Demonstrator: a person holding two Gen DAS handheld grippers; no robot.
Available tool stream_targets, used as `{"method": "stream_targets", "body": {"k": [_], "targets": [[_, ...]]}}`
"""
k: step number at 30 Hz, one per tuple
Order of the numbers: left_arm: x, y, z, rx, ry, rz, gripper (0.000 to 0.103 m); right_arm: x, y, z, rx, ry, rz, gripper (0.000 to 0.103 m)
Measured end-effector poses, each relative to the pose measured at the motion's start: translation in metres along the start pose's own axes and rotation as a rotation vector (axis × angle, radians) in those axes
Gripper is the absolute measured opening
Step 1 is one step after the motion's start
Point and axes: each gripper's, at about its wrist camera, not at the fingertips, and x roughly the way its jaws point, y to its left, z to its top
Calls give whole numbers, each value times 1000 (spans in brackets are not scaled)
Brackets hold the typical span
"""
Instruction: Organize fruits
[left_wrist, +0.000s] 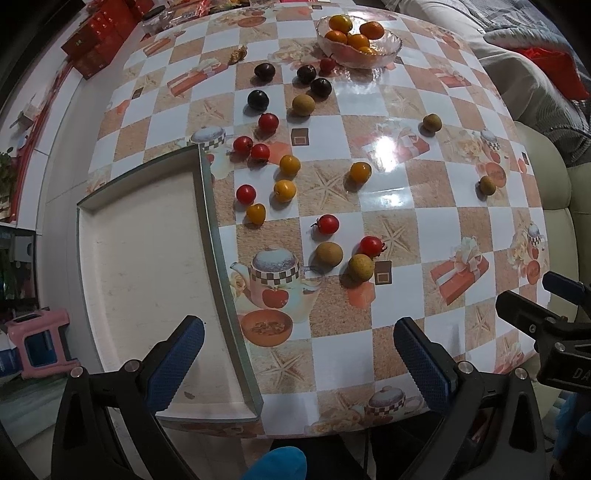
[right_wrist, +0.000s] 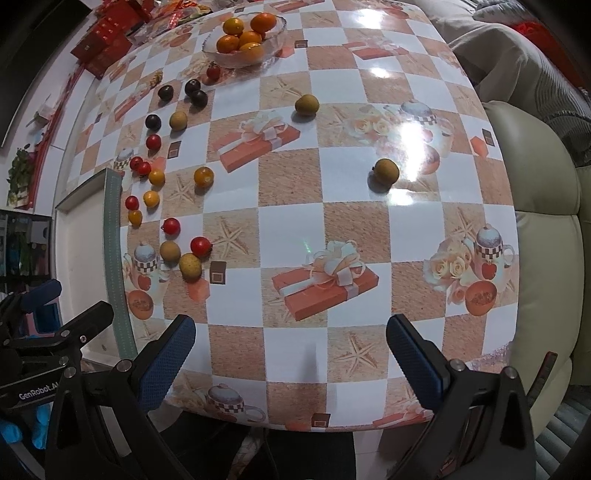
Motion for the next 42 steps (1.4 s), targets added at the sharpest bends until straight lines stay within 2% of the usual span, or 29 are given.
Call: {"method": "stream_targets", "body": {"k": [14,23,28,33,42], "targets": [[17,-13,-2,-5,38,5,103,14,-21,-3,27,12,21,103],[44,-27,0,-35,60,-8,103,27,-46,2,56,3,31,103],[65,-32,-1,-79,57,-7,103,42,-63,15,71,-5,20,103],[84,-35,1,-152,29,3,103,54,-75,35,56,-53,11,103],[117,-43,-1,-221,8,29,103,71,-88,71,19,-129,-35,103]]}}
